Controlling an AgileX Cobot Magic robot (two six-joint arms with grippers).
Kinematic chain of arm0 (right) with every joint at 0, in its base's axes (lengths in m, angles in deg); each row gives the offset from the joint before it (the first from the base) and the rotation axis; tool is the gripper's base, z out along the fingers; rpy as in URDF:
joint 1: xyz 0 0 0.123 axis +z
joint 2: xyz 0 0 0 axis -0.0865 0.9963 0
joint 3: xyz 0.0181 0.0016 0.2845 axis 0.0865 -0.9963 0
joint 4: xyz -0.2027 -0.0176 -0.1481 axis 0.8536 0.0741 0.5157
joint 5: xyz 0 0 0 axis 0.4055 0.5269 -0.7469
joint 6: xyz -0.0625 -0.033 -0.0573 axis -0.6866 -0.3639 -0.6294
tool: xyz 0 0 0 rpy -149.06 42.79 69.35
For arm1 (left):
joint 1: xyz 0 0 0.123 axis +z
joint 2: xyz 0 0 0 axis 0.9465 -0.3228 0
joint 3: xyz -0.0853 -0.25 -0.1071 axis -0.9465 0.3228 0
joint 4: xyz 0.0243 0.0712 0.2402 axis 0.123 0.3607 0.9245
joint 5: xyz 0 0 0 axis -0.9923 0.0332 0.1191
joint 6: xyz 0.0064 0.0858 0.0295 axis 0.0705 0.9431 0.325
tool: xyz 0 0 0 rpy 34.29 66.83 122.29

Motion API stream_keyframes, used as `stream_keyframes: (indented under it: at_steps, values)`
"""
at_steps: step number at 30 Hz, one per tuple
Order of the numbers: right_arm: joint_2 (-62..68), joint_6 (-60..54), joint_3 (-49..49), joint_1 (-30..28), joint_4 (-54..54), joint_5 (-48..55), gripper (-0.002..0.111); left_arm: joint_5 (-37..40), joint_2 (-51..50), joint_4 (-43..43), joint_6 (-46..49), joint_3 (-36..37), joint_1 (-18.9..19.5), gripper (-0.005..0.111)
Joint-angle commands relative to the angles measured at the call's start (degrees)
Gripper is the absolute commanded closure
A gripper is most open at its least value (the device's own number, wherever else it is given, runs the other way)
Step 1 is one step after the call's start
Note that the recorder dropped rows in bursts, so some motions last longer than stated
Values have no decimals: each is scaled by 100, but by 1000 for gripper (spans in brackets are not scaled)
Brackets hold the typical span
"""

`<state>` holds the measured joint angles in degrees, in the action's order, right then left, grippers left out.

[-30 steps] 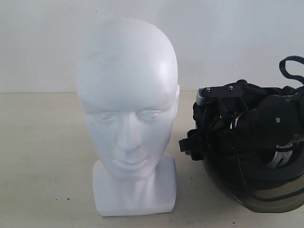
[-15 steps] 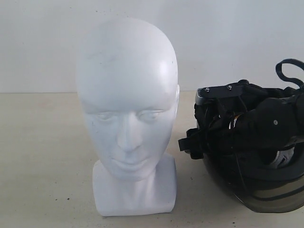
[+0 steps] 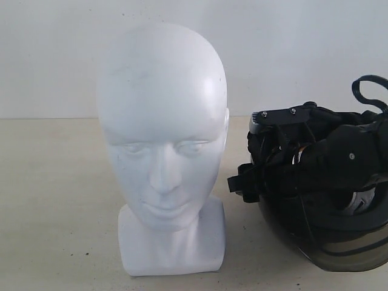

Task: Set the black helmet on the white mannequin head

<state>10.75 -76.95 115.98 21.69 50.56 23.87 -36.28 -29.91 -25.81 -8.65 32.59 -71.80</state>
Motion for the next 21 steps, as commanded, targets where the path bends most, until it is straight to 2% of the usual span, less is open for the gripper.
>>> stream_keyframes:
  at_steps: [1, 12, 15, 18, 21]
  values:
    - [3, 0, 21, -35, 44, 20, 34, -33, 6, -31, 27, 16, 7, 102]
    - [295, 107, 21, -35, 44, -85, 35, -33, 6, -31, 27, 16, 7, 102]
    - [334, 107, 21, -35, 44, -135, 48, -33, 6, -31, 27, 16, 7, 102]
    - [334, 121, 21, -35, 44, -125, 68, -33, 6, -31, 27, 16, 7, 102]
    - [334, 120, 21, -35, 44, -70, 94, -33, 6, -31, 27, 16, 7, 102]
